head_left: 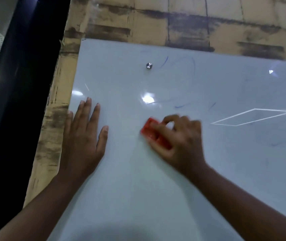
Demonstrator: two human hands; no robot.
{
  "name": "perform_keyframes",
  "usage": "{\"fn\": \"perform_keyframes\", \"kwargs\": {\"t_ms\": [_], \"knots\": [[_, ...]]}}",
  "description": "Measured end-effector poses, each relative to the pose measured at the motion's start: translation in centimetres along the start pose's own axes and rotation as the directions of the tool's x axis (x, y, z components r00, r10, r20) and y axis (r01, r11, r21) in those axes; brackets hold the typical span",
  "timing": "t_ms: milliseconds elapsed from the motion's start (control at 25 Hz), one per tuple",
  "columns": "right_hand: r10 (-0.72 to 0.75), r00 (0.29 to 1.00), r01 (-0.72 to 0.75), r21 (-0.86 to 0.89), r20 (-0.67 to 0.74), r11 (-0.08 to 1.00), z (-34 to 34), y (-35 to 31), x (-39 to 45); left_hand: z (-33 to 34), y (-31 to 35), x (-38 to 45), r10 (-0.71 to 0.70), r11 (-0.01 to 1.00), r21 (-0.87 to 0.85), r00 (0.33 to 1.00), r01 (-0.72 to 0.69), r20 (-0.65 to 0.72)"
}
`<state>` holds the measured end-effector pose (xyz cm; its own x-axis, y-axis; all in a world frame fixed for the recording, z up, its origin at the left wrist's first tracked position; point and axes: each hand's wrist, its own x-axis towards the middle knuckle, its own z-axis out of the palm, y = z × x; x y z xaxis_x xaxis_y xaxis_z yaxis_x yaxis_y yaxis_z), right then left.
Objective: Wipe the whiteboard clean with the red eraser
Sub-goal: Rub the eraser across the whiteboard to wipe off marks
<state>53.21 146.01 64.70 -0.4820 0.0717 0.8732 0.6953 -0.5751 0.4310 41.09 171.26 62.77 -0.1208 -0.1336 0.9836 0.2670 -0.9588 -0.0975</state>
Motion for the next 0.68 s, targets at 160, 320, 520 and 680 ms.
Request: {"fn": "perform_keyframes", "kwargs": {"t_ms": [160,320,520,680], "knots": [[0.345,0.93,-0.352,-0.039,-0.127,0.935,-0.9,7.5,3.0,0.0,0.1,0.0,0.007,1.0,0.029,1.0,-0.007,-0.006],[0.394,0.912,-0.396,0.005,-0.111,0.918,-1.1,6.2,1.9,0.2,0.2,-0.1,0.007,0.998,0.057,1.0,-0.007,-0.002],[-0.001,1.0,-0.003,0.14,0.03,0.99,-0.5,-2.5,-1.7,0.2,0.5,0.0,0.005,0.997,0.075,1.0,-0.004,-0.013],[-0.253,0.966,0.247,0.095,0.054,0.964,0.8,-2.6,0.3,-0.2,0.6,0.1,0.011,0.995,0.097,1.0,-0.009,-0.021]]}}
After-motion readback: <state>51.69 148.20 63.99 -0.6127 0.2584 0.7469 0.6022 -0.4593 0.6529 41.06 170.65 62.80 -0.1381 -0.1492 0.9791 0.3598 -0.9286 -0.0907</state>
